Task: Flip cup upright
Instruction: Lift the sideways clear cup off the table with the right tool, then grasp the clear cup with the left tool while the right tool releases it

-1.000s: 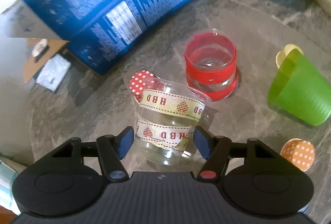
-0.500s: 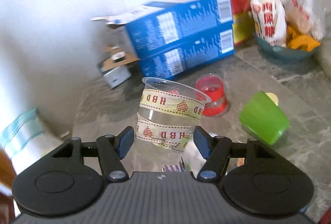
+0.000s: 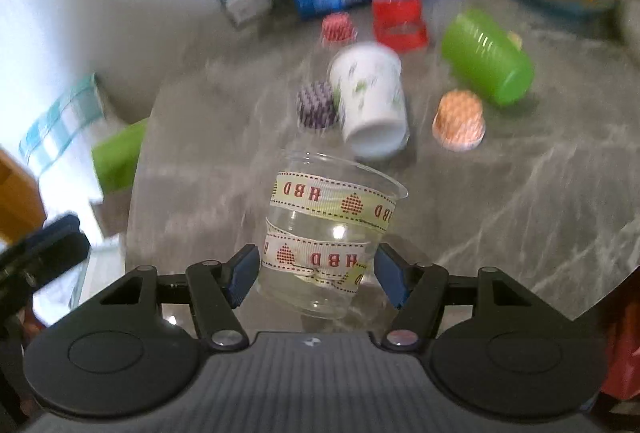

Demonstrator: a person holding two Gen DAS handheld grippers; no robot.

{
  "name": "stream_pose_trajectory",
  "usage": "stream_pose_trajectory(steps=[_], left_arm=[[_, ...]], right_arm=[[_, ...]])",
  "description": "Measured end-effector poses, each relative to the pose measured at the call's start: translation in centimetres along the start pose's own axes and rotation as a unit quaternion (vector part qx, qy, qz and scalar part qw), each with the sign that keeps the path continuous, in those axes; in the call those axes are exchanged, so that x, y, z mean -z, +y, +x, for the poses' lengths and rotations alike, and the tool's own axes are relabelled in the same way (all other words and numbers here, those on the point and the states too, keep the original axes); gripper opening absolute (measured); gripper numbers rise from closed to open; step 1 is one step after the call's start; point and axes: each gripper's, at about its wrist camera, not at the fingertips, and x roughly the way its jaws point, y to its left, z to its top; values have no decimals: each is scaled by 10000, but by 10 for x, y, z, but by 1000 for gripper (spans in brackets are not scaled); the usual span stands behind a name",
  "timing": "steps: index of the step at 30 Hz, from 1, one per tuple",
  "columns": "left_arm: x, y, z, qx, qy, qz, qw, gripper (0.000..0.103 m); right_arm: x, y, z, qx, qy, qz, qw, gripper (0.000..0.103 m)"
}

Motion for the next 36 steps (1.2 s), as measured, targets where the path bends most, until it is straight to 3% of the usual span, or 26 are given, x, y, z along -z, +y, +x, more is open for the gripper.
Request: stream_pose_trajectory(steps=[6,11,18,25,30,36], left_arm=[[-7,-21,19,-210,343,72,9992,103],[-17,-36,50,57,923,-44,9957,103],[-16,-58,90,8,1818,60,9833,101],[-18,-86,111,-117,2192,325,9751,100],[-18,-108,124,-166,2351,542,9703,100],[-10,-125,143,-272,2615,702,9623,100]], right_arm=[[5,7,15,-96,219,-374,9990,67],[16,4,19,-272,309,-459,9981,71],[21,-3,13,-526,206,-500,9971,79],[28,-15,6,-802,141,-567,9951,85],[34,-27,-2,-1000,77,-447,9940,86],[48,-48,-13,-1124,17,-137,9936,95]])
